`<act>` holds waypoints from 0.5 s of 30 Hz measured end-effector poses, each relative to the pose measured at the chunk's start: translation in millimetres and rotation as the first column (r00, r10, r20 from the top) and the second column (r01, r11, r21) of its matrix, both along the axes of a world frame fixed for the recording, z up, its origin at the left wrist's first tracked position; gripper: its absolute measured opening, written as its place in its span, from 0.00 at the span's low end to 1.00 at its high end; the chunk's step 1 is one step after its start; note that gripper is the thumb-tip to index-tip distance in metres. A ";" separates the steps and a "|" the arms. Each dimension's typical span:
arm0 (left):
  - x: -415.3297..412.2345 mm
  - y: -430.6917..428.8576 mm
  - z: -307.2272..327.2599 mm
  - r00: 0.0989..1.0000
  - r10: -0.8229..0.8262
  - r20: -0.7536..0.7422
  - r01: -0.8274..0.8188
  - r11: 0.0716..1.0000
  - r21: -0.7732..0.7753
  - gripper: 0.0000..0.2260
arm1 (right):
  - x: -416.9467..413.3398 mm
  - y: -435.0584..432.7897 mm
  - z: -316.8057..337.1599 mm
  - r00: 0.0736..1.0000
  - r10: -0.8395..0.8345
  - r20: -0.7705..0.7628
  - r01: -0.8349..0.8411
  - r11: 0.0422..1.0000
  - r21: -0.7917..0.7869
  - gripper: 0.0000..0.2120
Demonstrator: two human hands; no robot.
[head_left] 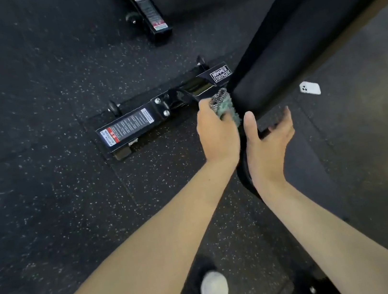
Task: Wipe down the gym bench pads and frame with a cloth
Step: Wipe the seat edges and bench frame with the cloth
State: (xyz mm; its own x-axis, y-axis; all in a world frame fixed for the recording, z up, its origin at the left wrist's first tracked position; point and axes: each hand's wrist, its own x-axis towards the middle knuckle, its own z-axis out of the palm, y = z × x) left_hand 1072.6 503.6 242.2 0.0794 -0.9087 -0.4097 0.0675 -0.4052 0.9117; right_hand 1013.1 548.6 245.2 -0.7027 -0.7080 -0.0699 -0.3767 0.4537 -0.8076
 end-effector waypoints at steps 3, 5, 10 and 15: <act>-20.9 -1.3 -9.2 0.990 0.144 0.004 -0.144 0.989 0.014 0.08 | -5.6 -10.2 -9.5 0.999 0.040 -0.010 -0.041 0.997 -0.063 0.41; -27.4 -3.7 -18.3 0.979 0.203 0.030 -0.205 0.977 0.053 0.08 | -11.5 -13.0 -16.8 0.995 0.078 -0.061 -0.084 0.991 -0.109 0.41; -30.3 -15.0 -50.9 0.996 0.003 0.092 -0.022 0.979 0.203 0.08 | -27.2 -13.1 -29.1 0.980 0.174 -0.099 -0.186 0.973 -0.138 0.44; -29.0 -16.4 -72.7 0.996 0.089 0.031 -0.094 0.942 0.321 0.06 | -27.1 -15.8 -36.5 0.979 0.191 -0.076 -0.200 0.967 -0.157 0.46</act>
